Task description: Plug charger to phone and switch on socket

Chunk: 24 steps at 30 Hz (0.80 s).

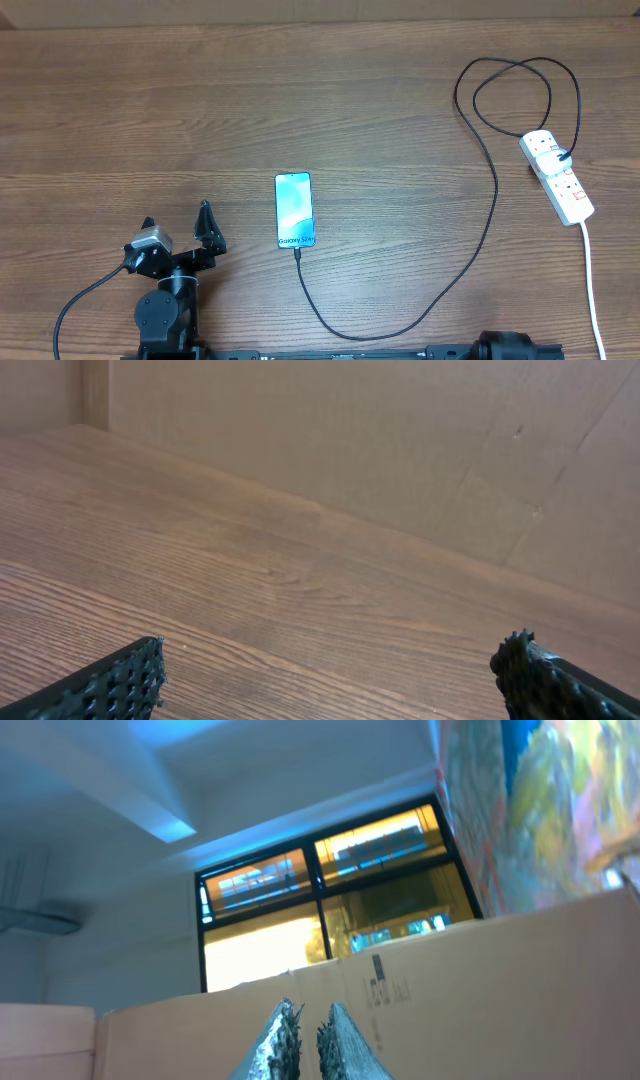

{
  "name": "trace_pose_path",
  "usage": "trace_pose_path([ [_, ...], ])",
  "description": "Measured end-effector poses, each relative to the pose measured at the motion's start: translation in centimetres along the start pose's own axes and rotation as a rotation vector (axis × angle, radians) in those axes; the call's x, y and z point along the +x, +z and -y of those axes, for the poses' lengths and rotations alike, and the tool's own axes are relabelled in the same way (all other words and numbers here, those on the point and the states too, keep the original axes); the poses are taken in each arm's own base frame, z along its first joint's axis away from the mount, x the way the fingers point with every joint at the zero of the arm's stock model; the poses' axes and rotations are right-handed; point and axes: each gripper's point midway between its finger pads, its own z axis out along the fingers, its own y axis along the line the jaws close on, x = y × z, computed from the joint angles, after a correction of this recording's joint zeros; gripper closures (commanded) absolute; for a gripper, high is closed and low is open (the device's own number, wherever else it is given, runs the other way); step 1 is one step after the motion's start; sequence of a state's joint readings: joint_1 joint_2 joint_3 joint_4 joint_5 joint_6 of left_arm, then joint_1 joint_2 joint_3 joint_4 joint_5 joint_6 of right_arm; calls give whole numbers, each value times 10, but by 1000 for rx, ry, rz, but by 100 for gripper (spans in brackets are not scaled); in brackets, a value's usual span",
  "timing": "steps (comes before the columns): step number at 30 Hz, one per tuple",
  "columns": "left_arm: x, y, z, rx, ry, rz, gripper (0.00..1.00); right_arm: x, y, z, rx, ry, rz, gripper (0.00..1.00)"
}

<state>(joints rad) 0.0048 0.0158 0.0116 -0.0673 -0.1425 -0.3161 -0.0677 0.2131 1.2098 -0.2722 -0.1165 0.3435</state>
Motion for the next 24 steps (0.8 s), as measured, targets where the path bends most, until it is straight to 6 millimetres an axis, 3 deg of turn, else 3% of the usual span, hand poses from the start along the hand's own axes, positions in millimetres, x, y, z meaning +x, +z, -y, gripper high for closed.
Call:
trace_pose_path([
  [9,0,0,0,0,0,0,0,-31,-44,-14,-57,-108,96,90],
  [19,0,0,0,0,0,0,0,-56,-73,3,79,-173,197,90],
  [21,0,0,0,0,0,0,0,-58,-74,3,87,-178,203,85],
  [24,0,0,0,0,0,0,0,-58,-75,5,98,-188,202,65],
])
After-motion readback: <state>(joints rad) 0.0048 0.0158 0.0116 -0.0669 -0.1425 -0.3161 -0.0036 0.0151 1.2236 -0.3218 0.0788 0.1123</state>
